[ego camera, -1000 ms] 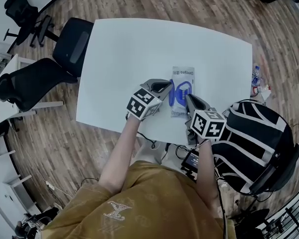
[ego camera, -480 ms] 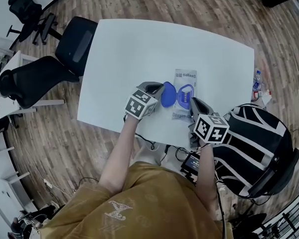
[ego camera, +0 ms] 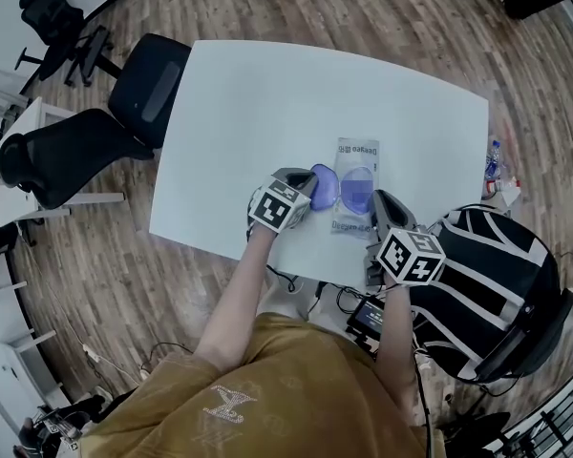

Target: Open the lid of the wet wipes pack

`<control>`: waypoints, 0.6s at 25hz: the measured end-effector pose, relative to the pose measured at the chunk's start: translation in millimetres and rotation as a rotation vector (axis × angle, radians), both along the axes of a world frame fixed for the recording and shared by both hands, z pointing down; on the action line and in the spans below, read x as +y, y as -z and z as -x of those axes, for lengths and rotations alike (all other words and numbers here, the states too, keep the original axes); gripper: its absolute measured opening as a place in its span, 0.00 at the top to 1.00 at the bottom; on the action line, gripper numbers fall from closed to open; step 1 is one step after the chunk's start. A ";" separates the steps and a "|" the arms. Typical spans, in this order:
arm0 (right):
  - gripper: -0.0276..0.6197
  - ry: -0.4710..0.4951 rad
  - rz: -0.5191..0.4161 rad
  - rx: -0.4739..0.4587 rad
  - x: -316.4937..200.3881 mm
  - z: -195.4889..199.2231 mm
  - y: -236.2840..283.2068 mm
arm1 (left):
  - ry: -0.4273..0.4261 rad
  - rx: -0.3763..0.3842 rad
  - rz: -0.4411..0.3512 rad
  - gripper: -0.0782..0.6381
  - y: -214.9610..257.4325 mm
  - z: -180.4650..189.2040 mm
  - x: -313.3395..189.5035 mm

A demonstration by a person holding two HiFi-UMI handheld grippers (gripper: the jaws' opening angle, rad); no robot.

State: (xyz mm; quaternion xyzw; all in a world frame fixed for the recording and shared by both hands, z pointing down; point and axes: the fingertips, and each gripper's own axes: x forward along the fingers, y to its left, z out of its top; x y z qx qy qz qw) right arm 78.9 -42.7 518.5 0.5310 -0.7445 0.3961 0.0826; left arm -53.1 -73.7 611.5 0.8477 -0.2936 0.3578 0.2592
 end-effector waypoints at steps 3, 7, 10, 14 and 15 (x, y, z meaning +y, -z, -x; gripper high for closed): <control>0.90 0.008 -0.004 0.005 0.0 1.2 -0.2 | 0.010 -0.018 0.025 0.88 -9.5 -5.3 3.1; 0.90 -0.007 -0.014 0.012 -0.5 -2.4 0.3 | 0.006 -0.065 0.018 0.88 -11.4 -9.4 1.5; 0.90 -0.041 -0.025 0.008 -1.5 -6.7 4.4 | -0.006 -0.071 0.015 0.88 -9.0 -7.8 2.4; 0.91 -0.068 -0.065 0.030 -3.8 -11.5 14.5 | 0.025 -0.013 -0.028 0.88 -3.4 -5.9 0.5; 0.91 -0.069 -0.072 0.047 -3.8 -12.7 15.8 | 0.037 -0.004 -0.036 0.88 -2.0 -4.6 0.4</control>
